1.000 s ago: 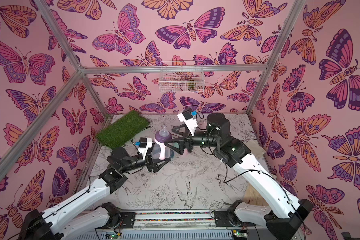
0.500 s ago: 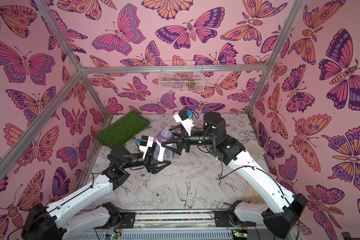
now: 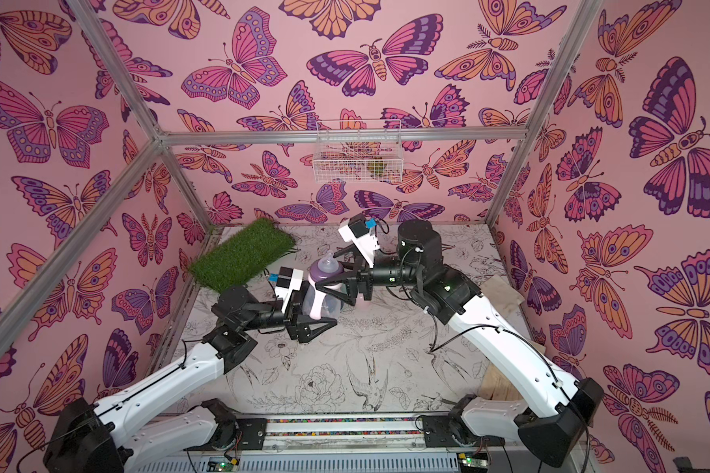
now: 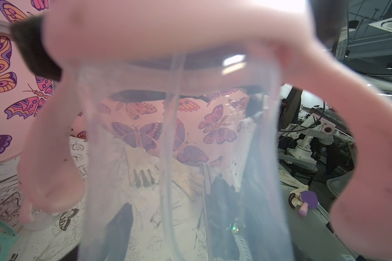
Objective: Assemble the baby bottles
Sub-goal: Screw the nipple onto the baby bottle.
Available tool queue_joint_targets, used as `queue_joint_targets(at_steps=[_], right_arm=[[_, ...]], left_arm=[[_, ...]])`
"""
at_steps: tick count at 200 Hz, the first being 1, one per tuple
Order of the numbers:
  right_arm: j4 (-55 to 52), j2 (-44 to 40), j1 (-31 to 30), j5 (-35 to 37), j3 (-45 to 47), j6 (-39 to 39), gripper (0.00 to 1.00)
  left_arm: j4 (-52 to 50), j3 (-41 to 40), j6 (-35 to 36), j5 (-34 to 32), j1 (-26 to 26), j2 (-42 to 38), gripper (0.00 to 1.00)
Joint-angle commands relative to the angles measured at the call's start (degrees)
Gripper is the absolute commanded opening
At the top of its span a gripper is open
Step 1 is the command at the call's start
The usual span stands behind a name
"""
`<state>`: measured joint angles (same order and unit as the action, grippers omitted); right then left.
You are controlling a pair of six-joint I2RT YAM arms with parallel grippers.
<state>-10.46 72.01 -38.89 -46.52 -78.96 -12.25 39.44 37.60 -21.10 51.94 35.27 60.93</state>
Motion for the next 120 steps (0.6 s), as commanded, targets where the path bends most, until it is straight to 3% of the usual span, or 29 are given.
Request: queue_joint_targets(at_steps=[1,78,97,120], right_arm=[[0.16,-0.82,-0.4,0.11,-1.91,0.83,0.89],[1.02,-0.89,-0.39,0.03,-1.8,0.17,0.9],[1.3,-0.73,-0.39,0.51,-1.81,-0.56,0.76],[1.07,-0.43,-0.45,2.23,-1.9,-1.77,0.46]], left_arm=[[4.06,0.5,-0.41,1.8,-0.14,-0.2,0.0],[4.86,-0.06,-1.13,2.82,-0.16,0.25,0.0],[4.56,-0.48,-0.93,2.31,-0.24,-0.08,0.0],[2.52,-1.04,0.6,-0.83,-0.27,-0.9,0.0]])
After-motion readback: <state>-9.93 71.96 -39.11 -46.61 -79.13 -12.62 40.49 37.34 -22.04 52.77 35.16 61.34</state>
